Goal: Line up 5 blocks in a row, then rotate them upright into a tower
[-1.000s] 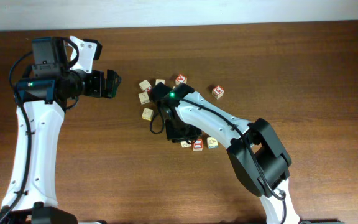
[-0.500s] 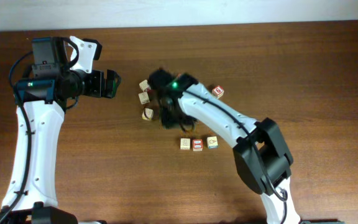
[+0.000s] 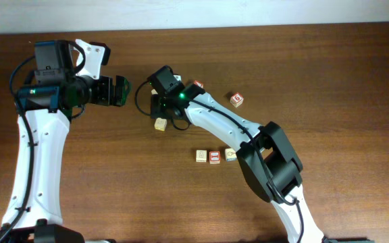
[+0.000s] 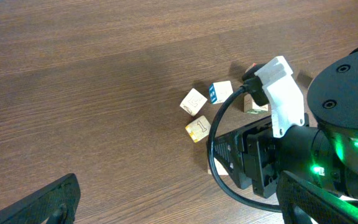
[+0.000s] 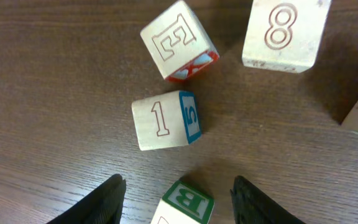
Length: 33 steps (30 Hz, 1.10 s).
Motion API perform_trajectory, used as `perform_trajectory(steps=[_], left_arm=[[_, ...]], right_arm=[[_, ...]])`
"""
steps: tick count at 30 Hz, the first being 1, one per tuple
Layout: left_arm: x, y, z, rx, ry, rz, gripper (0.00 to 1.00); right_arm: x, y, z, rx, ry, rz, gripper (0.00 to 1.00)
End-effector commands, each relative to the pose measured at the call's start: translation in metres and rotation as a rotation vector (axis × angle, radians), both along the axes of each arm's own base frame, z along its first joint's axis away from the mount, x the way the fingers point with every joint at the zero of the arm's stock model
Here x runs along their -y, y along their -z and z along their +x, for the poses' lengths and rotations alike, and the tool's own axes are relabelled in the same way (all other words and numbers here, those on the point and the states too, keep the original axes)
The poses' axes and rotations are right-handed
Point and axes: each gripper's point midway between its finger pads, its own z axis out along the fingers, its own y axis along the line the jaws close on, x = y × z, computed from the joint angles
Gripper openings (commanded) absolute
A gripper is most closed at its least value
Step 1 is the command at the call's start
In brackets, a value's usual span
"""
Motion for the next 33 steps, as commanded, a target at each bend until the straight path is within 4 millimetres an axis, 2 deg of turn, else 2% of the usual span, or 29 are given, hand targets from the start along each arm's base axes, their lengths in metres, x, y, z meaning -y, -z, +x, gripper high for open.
perform_trajectory(steps=[1, 6, 16, 17, 19, 22, 24, 26, 29, 33], left_arm=[[0.002, -0.006, 0.003, 0.014, 0.001, -0.013, 0.99], [0.002, -0.006, 0.004, 0.014, 0.001, -0.013, 0.99], [0.002, -0.006, 0.004, 0.014, 0.001, -0.013, 0.99], [0.002, -0.006, 0.003, 0.014, 0.001, -0.013, 0.99], [0.002, -0.006, 0.004, 0.014, 0.000, -0.013, 0.99], [0.002, -0.006, 0.003, 0.013, 0.001, -0.013, 0.99], [0.002, -0.006, 0.003, 0.014, 0.001, -0.013, 0.99], [0.002, -0.006, 0.003, 0.014, 0.000, -0.013, 0.99], [0.002, -0.006, 0.003, 0.014, 0.000, -0.013, 0.99], [0.002, -0.006, 0.003, 0.014, 0.001, -0.013, 0.99]], right_arm=[[-0.004, 0.015, -0.012, -0.044, -0.011, -0.011, 0.55], [0.000, 0.024, -0.027, -0.092, -0.023, -0.054, 0.54], [-0.002, 0.035, -0.028, -0.112, -0.029, -0.048, 0.54], [-0.001, 0.036, -0.028, -0.115, -0.029, -0.051, 0.45], [0.004, 0.037, -0.029, -0.125, -0.030, -0.065, 0.40], [0.024, 0.042, -0.029, -0.163, -0.025, -0.107, 0.28], [0.038, 0.044, -0.029, -0.201, -0.003, -0.123, 0.26], [0.044, 0.040, -0.032, -0.230, -0.029, -0.117, 0.28], [0.055, 0.027, -0.054, -0.337, -0.081, -0.104, 0.30], [0.069, 0.029, -0.103, -0.511, -0.112, -0.189, 0.31]])
